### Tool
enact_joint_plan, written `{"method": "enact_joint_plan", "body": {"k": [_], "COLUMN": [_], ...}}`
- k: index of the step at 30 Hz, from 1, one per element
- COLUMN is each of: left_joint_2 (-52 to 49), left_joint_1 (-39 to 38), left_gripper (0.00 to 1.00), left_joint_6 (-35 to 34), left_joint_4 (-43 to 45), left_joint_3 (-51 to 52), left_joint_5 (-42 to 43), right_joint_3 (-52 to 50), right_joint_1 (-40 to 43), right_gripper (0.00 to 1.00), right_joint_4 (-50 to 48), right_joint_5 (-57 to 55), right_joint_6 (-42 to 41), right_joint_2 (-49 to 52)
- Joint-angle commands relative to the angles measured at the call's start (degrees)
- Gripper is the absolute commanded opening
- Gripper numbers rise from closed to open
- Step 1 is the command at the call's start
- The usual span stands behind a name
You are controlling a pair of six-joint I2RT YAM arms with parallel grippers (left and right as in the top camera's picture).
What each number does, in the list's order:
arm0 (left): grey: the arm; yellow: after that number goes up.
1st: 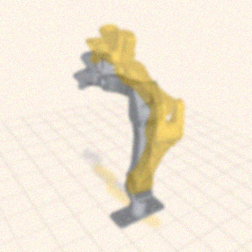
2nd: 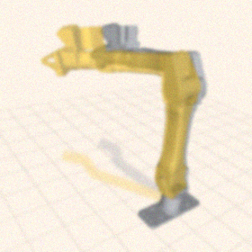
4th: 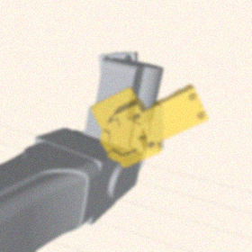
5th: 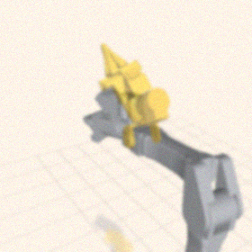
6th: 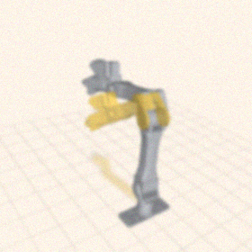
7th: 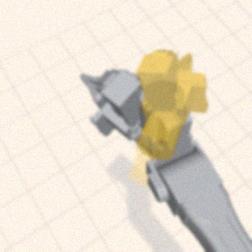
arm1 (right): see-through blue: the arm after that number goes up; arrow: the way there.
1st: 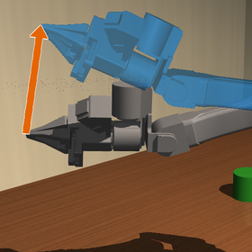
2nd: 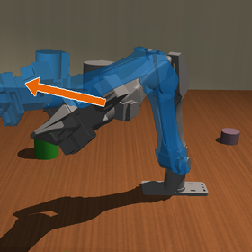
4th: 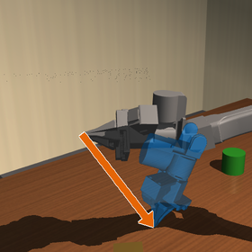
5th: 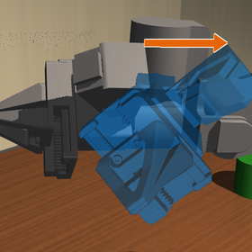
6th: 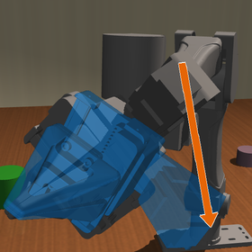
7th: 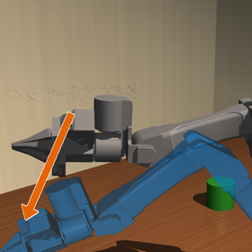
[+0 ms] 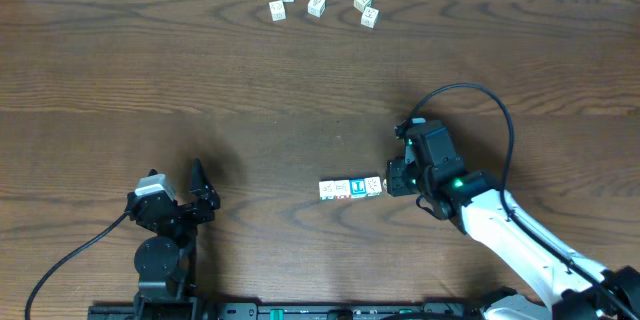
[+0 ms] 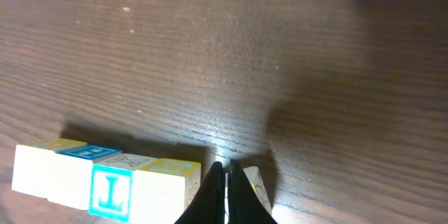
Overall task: Lift 5 blocks
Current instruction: 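Lower the 'W' block beside the ladybug block and open the right gripper, then bring the left gripper to the row's left end, right gripper to its right end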
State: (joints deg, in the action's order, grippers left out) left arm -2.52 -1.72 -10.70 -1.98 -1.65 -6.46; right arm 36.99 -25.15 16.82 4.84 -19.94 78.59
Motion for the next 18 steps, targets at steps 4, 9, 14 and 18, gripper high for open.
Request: {"method": "enact_joint_plan", "body": {"k": [4, 9, 14, 18], "left_joint_2": [0.04, -0.02, -3.30, -13.29], "left_joint_1": [-0.13, -0.13, -0.13, -0.15], "left_gripper": [0.79, 0.79, 0.79, 0.79], "left_joint_6": [0.07, 5.16, 5.75, 5.73], "left_joint_4": [-1.66, -8.20, -19.45, -23.39], "left_joint_3": [-1.09, -9.46, -20.79, -25.88], "left_joint_5": [2.32, 3.69, 7.26, 12.07], "right_joint_3": [4.87, 5.49, 5.42, 5.42], "right_joint_1": [2.08, 3.13, 4.07, 4.11], "right_gripper": [0.01, 0.01, 0.01, 0.01], "right_joint_4": [5.60, 12.68, 21.11, 25.09], "right_joint_5": [-3.28, -8.20, -8.44, -8.46], "right_joint_6": [0.31, 0.28, 0.26, -1.70], "right_joint_2": [-10.05, -22.12, -29.99, -31.65]}}
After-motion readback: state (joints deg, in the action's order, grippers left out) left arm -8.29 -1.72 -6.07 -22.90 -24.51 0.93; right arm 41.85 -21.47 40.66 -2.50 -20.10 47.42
